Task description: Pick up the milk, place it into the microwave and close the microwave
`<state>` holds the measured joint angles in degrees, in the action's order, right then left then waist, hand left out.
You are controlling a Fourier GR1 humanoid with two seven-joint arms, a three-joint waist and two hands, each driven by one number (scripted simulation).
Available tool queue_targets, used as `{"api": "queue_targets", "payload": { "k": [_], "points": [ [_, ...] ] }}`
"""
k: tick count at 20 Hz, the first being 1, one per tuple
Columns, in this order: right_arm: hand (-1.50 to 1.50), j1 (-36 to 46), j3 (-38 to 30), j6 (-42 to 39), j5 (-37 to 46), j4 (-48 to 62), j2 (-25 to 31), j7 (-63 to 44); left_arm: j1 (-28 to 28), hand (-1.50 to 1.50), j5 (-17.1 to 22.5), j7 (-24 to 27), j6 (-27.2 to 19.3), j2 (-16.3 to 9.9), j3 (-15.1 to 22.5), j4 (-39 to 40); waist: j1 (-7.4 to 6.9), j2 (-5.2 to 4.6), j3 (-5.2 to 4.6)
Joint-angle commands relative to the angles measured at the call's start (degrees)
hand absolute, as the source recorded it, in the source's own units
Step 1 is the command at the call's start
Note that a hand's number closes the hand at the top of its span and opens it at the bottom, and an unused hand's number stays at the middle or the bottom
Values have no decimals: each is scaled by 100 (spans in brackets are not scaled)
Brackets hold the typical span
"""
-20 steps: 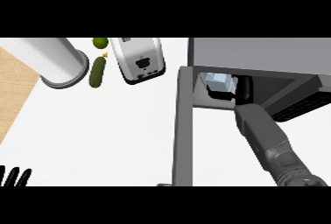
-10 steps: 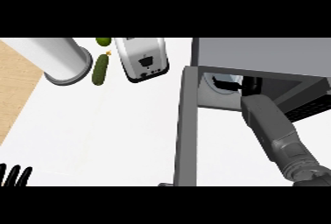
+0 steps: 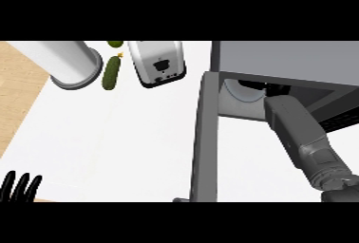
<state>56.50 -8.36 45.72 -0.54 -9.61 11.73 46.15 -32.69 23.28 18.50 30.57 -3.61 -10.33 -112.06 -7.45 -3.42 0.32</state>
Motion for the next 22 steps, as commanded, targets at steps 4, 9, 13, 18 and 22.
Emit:
{"api": "queue_targets", "payload": {
  "k": [4, 9, 13, 18, 22],
  "points": [
    [150, 224, -85, 841, 90, 142, 152, 39, 107, -150, 5, -77, 104, -106, 35, 109, -121, -51, -4],
    [150, -423, 10, 1792, 333, 918, 491, -861, 173, -150, -9, 57, 71, -100, -89, 143, -60, -213, -93],
    [-150, -477, 472, 2363, 816, 941, 512, -1647, 275, -150, -131, 36, 95, -92, 29, 198, -252, -198, -73],
    [-150, 181, 1063, 1190, 1422, 949, 125, -1685, 595, -150, -200, -69, -36, -116, 35, 334, -269, -87, -15],
    [-150, 213, 1091, 1019, 1453, 915, -30, -1583, 561, -150, -178, -21, 14, -142, -12, 344, -302, -98, 7]
  ]
}}
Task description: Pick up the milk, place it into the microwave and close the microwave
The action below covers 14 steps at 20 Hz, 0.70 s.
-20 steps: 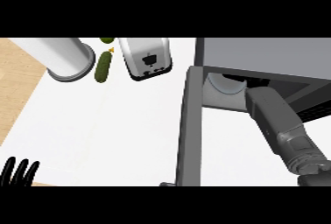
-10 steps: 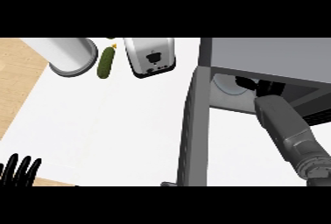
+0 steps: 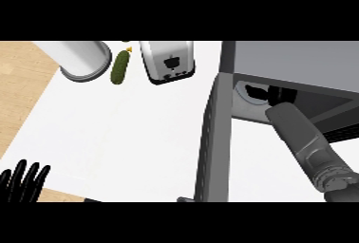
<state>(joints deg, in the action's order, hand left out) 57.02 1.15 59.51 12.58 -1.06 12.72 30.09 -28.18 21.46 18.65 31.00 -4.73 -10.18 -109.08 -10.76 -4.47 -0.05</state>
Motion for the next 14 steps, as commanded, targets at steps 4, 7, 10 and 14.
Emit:
{"api": "queue_targets", "payload": {
  "k": [4, 7, 10, 14],
  "points": [
    [-150, 226, 168, -808, 166, 59, -324, 74, 166, -150, -112, 31, -86, 63, 10, 205, 143, 56, 39],
    [-150, 334, 146, -1034, 144, 103, -330, -33, 156, -150, -37, -7, -33, -58, -76, 89, 31, 19, 45],
    [-150, 365, 108, -1217, 105, 13, -597, 35, 117, -150, -208, 118, -46, 58, 19, 107, 110, 75, 40],
    [-150, 184, -290, -1596, -296, -434, -662, 461, 84, -150, -140, 142, -20, 10, -88, 167, 253, 102, 52]
  ]
}}
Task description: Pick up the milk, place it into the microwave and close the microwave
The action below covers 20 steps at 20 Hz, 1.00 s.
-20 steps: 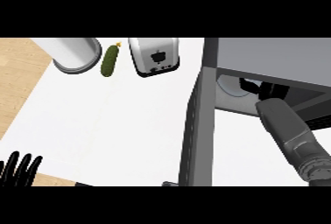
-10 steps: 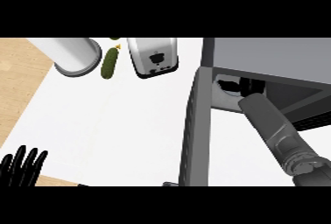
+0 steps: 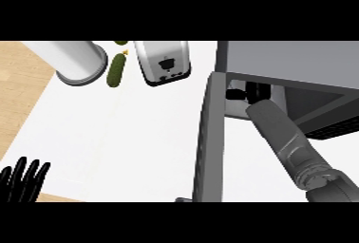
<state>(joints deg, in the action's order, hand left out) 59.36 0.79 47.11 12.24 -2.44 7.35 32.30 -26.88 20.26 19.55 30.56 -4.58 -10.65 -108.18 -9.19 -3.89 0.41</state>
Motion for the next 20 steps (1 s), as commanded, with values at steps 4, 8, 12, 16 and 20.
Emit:
{"api": "queue_targets", "payload": {
  "k": [4, 8, 12, 16, 20],
  "points": [
    [-150, -170, -561, -836, -564, -466, -207, 502, -25, -150, 103, 95, 116, -101, -165, 141, 195, 78, -2],
    [-150, -562, -901, -1371, -903, -682, -237, 1091, -172, -150, 115, 47, 138, -32, -54, -71, 329, 118, 6],
    [-150, -758, -1099, -1944, -1105, -661, -307, 1419, -264, -150, 185, 21, 200, -117, -146, -120, 382, 161, -7],
    [-150, -1374, -1262, -2403, -1268, -656, -437, 2103, -371, -150, 87, 62, 112, 31, -126, -163, 561, 243, -17],
    [-150, -1519, -1289, -2633, -1266, -612, -446, 2360, -470, -150, 219, 42, 231, -34, -237, -157, 648, 288, -25]
  ]
}}
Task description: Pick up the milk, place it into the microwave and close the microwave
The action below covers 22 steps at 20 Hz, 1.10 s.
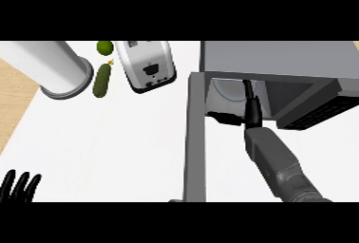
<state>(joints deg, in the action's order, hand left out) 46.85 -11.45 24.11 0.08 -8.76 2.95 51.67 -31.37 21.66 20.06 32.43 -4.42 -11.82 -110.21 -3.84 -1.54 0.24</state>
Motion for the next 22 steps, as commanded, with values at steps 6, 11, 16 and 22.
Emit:
{"api": "queue_targets", "payload": {
  "k": [6, 11, 16, 22],
  "points": [
    [-150, -616, -123, -642, -118, -93, -264, 874, -382, -150, -409, -62, -230, 430, 449, -395, 187, 89, -10],
    [-150, -1270, 64, -1548, -114, -265, -129, 1148, -210, -150, -370, -334, -118, 224, 242, -307, 326, 134, -17],
    [-150, -1763, 373, -1550, 15, -858, -283, 944, -472, -150, -980, -176, 155, 323, 593, -316, 375, 169, -24],
    [-150, -2973, 453, -1832, -155, -2088, 221, 815, -369, -150, -965, -225, 124, 436, 754, -171, 450, 189, -30]
  ]
}}
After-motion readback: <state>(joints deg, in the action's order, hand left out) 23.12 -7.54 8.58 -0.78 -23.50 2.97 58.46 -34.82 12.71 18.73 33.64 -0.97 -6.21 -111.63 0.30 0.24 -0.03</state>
